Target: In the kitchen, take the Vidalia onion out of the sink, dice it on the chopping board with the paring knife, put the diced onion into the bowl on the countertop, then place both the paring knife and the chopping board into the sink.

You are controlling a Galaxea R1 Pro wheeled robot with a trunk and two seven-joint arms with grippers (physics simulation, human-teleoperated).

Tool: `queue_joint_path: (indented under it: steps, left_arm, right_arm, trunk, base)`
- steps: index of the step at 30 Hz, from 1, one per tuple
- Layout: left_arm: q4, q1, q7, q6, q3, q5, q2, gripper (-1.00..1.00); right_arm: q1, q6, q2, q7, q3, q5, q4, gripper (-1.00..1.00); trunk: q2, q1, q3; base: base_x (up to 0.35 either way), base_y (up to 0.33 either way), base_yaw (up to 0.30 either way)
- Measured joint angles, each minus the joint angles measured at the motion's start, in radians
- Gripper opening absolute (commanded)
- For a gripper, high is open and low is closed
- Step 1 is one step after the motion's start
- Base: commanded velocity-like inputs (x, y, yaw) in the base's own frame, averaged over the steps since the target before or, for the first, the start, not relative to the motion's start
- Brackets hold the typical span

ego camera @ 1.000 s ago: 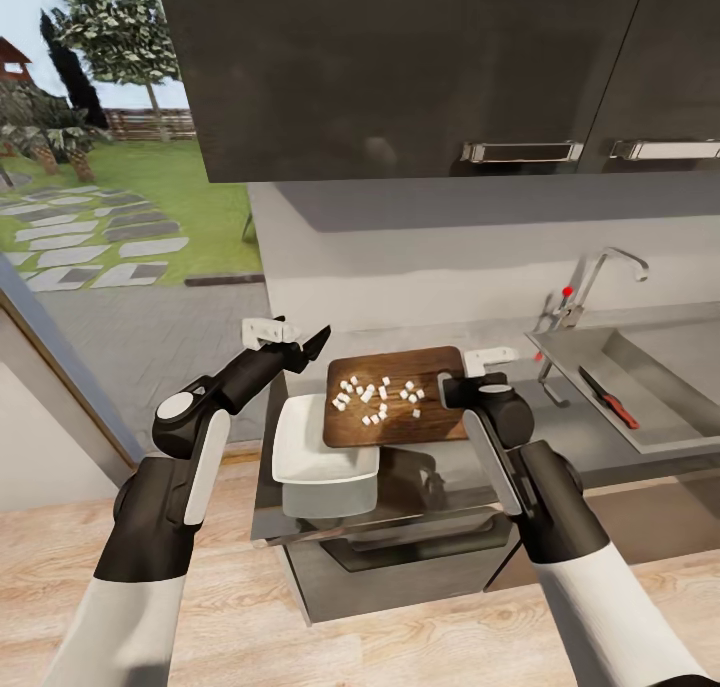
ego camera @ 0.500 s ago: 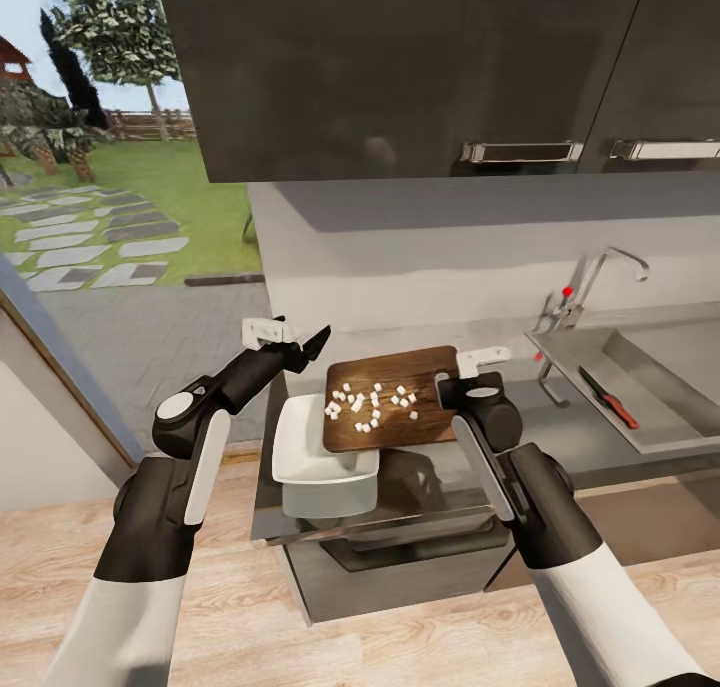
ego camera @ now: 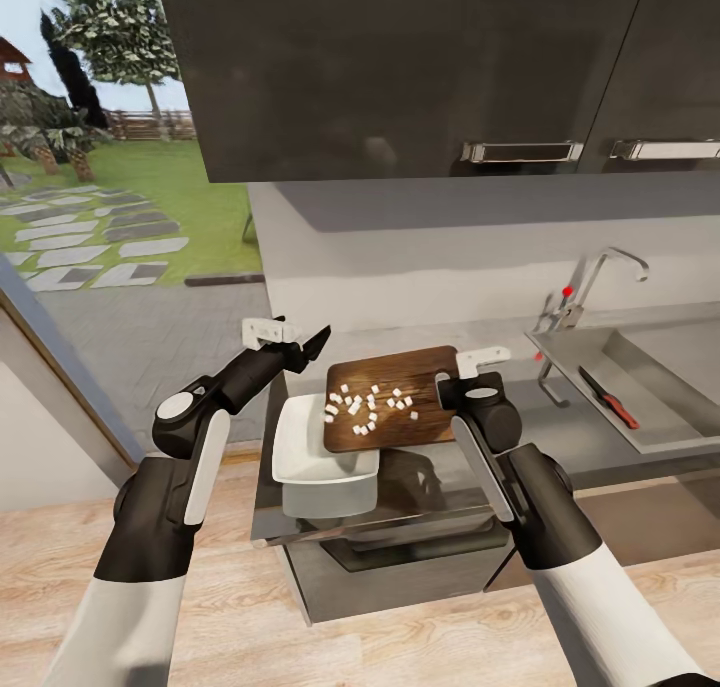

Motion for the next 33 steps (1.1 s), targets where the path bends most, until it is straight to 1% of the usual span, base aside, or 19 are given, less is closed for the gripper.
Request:
queue_joint_path:
  steps: [6, 12, 22, 24, 28, 33]
  left_arm:
    - [0.0, 0.0, 0.0, 0.0, -0.006, 0.0, 0.0, 1.0]
    - [0.0, 0.0, 0.0, -0.001, -0.013, 0.0, 0.0, 1.0]
    - [0.0, 0.0, 0.0, -0.001, -0.014, 0.0, 0.0, 1.0]
    - [0.0, 0.0, 0.0, -0.001, -0.014, 0.0, 0.0, 1.0]
    - [0.0, 0.0, 0.0, -0.001, -0.014, 0.0, 0.0, 1.0]
    - [0.0, 0.0, 0.0, -0.001, -0.014, 0.0, 0.0, 1.0]
  right_arm:
    - [0.0, -0.006, 0.0, 0.0, 0.0, 0.001, 0.0, -1.0]
    - [0.0, -0.035, 0.0, 0.0, 0.001, 0.001, 0.0, -1.0]
    - [-0.001, -0.041, 0.0, -0.008, 0.003, 0.004, 0.0, -1.0]
    - [-0.001, -0.042, 0.0, -0.019, 0.01, 0.003, 0.0, -1.0]
    - [0.0, -0.043, 0.0, -0.047, 0.047, 0.0, -0.001, -1.0]
    - [-0.001, -0.043, 0.0, -0.065, 0.068, 0.002, 0.0, -1.0]
  trunk:
    - [0.0, 0.0, 0.0]
    - [0.0, 0.0, 0.0]
    - [0.0, 0.0, 0.0]
    - [0.0, 0.0, 0.0]
    - [0.0, 0.0, 0.0]
    - [0.0, 0.0, 0.0]
  base:
    - [0.0, 0.0, 0.0]
    - [0.0, 0.0, 0.0]
    - [0.0, 0.0, 0.0]
    - [0.0, 0.0, 0.0]
    - [0.0, 0.0, 0.0]
    - [0.0, 0.0, 0.0]
